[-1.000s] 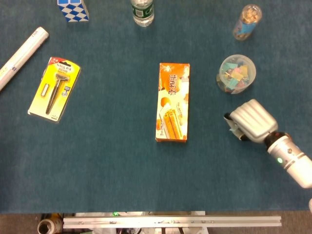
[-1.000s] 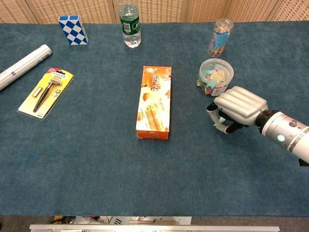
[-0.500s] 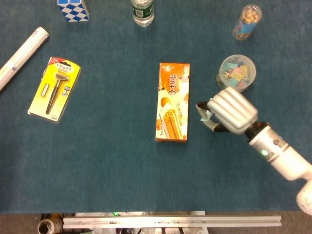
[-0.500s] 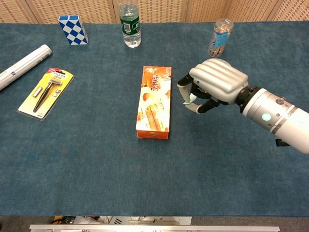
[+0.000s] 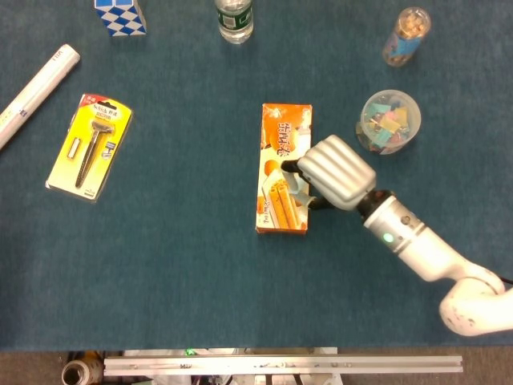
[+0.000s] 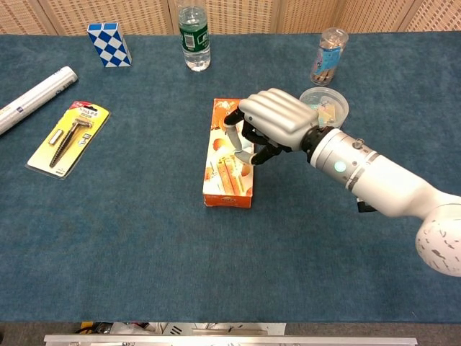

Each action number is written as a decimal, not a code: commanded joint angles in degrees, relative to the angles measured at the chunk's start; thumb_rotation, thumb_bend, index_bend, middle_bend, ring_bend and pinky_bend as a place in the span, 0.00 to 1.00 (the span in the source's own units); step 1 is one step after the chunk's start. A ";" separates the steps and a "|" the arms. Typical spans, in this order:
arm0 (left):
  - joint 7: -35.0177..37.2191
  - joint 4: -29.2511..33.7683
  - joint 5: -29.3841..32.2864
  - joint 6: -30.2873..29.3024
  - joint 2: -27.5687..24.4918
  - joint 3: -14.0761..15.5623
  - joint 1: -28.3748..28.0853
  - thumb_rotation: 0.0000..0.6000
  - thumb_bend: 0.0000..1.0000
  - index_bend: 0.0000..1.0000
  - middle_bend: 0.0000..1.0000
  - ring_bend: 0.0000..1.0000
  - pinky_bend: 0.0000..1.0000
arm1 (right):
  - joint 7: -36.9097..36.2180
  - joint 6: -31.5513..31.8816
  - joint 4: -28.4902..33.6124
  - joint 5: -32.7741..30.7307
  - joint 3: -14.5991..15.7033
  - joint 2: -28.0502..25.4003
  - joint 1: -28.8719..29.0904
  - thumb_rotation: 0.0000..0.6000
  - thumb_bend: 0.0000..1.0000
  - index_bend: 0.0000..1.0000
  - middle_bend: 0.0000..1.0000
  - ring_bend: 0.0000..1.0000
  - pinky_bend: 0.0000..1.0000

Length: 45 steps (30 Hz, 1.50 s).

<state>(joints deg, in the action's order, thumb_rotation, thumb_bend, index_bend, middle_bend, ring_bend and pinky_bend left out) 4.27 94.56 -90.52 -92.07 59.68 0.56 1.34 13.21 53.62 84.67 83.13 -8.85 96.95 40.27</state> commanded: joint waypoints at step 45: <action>0.38 -0.27 0.73 0.05 0.19 -0.50 0.47 1.00 0.24 0.15 0.18 0.19 0.13 | -22.00 -1.80 -10.98 -5.60 -1.14 7.39 1.36 1.00 0.15 0.48 0.96 1.00 1.00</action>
<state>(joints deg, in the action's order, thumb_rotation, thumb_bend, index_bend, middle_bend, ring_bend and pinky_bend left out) 4.65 94.28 -89.80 -92.02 59.87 0.06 1.81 -8.82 51.77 73.62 77.54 -9.99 104.40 41.69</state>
